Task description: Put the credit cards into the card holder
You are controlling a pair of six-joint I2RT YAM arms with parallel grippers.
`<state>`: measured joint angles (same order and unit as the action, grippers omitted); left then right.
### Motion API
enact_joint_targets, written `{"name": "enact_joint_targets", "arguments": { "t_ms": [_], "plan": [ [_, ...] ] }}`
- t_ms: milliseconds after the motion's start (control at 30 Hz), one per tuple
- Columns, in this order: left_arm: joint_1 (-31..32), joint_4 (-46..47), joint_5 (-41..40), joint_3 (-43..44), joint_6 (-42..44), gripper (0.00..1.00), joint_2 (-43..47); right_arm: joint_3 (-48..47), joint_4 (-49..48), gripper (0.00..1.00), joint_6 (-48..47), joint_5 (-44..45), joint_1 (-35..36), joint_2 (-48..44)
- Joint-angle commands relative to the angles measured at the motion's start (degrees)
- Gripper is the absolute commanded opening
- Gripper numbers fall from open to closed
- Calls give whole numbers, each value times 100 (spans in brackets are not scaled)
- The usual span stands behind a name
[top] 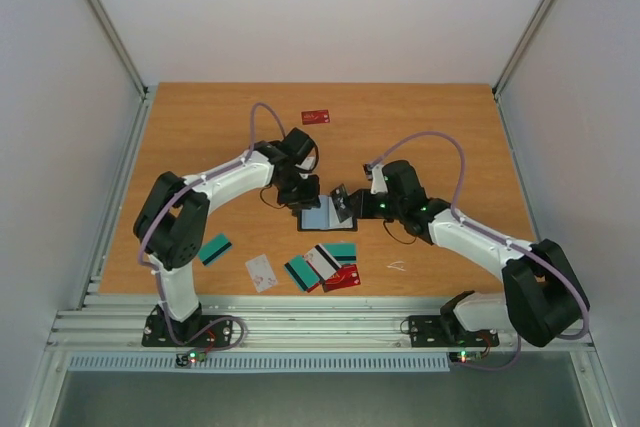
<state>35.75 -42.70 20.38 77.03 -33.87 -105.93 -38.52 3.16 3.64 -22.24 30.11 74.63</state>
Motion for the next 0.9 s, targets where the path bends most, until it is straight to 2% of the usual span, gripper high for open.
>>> {"name": "enact_joint_targets", "arguments": {
  "t_ms": [0, 233, 867],
  "plan": [
    [7, -71, -397, 199, 262, 23, -230, 88, -781, 1, 138, -116, -23, 308],
    [-76, 52, -583, 64, 407, 18, -427, -32, -895, 1, 222, -309, -23, 880],
    [-261, 183, -441, -22, 958, 6, -831, -163, -939, 1, 346, -746, -273, 1669]
  ]
}}
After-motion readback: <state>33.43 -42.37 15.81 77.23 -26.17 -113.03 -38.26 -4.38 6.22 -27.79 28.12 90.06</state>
